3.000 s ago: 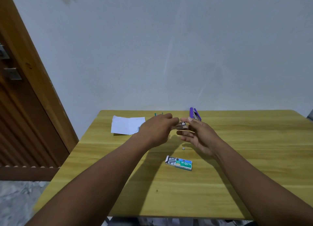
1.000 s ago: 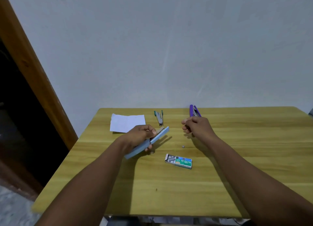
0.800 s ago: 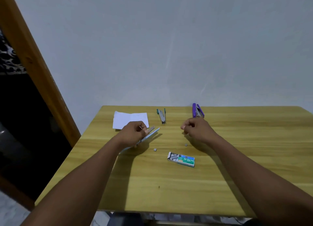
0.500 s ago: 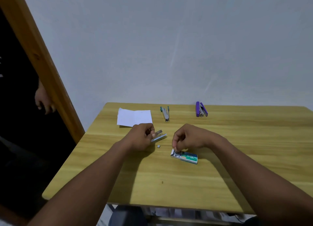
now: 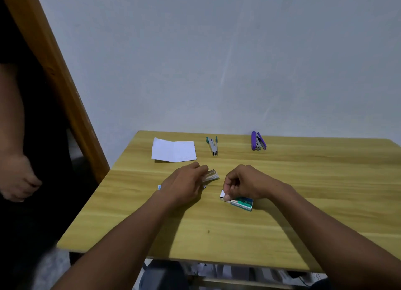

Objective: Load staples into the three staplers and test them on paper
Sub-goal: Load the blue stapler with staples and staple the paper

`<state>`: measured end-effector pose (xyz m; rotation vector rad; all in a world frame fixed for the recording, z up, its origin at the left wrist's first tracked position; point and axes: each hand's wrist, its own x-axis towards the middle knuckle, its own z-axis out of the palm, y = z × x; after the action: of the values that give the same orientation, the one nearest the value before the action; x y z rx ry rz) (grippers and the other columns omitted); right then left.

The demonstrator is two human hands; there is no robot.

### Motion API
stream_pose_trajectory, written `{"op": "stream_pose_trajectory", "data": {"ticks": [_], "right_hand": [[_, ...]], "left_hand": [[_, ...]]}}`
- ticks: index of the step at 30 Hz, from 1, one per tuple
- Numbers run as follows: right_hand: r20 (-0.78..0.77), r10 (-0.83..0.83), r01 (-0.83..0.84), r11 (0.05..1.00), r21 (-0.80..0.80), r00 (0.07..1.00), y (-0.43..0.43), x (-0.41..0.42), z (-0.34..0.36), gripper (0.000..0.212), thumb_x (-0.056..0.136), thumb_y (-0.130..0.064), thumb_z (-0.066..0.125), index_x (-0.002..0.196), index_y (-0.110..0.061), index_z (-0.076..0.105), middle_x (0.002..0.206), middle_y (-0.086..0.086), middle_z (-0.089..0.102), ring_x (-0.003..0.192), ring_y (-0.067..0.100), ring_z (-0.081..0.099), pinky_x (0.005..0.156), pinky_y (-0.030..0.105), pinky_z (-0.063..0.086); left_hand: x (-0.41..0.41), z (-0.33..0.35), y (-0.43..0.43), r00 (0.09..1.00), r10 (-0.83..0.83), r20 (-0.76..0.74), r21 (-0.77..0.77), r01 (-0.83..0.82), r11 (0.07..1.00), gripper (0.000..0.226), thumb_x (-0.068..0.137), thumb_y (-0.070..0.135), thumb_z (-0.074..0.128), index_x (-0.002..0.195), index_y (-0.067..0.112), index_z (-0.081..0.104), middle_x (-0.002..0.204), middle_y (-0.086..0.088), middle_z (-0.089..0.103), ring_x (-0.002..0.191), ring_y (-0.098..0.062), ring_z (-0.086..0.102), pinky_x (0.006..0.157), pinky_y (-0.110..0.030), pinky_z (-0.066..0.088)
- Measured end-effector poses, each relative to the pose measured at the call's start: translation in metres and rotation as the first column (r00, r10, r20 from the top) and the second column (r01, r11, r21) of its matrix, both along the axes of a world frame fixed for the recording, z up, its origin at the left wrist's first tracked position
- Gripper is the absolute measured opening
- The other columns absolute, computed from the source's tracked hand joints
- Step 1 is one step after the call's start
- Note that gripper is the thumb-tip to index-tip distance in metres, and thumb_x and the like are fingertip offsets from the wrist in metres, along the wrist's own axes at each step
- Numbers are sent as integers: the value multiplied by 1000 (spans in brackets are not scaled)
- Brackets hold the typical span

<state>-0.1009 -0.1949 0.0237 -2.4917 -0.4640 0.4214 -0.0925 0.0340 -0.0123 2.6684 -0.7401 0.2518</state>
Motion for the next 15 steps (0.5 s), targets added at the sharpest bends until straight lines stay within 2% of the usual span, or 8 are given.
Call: {"op": "stream_pose_trajectory", "data": {"ticks": [5, 9, 13, 15], "right_hand": [[37, -15, 16, 1000, -13, 999, -1, 1, -3, 15, 75, -26, 87, 86, -21, 78, 79, -6, 76, 75, 4, 69, 68, 25, 56], [176, 25, -2, 991, -132, 984, 6, -5, -2, 8, 85, -25, 76, 88, -18, 79, 83, -4, 77, 75, 6, 67, 58, 15, 48], [231, 58, -8, 977, -215, 971, 9, -8, -2, 14, 92, -33, 68, 93, -22, 77, 92, -3, 77, 78, 8, 66, 66, 29, 54], [236, 73, -15, 971, -239, 969, 8, -10, -1, 15, 93, -35, 65, 93, -23, 76, 92, -3, 77, 77, 8, 65, 67, 31, 54]], "left_hand": [[-4, -7, 2, 985, -98, 141, 105, 83, 991, 13, 98, 37, 52, 105, 25, 51, 91, 4, 49, 72, -19, 43, 59, -35, 41], [-5, -9, 3, 977, -134, 164, 166, 106, 980, 19, 98, 36, 50, 114, 26, 52, 98, 1, 54, 76, -20, 46, 62, -37, 45], [-4, -7, 3, 977, -135, 165, 178, 105, 978, 18, 99, 38, 51, 112, 26, 51, 99, 2, 54, 77, -19, 45, 61, -35, 43], [-4, -8, 4, 979, -129, 158, 176, 101, 979, 17, 99, 37, 52, 113, 26, 51, 101, 3, 55, 81, -19, 48, 62, -37, 47]]}}
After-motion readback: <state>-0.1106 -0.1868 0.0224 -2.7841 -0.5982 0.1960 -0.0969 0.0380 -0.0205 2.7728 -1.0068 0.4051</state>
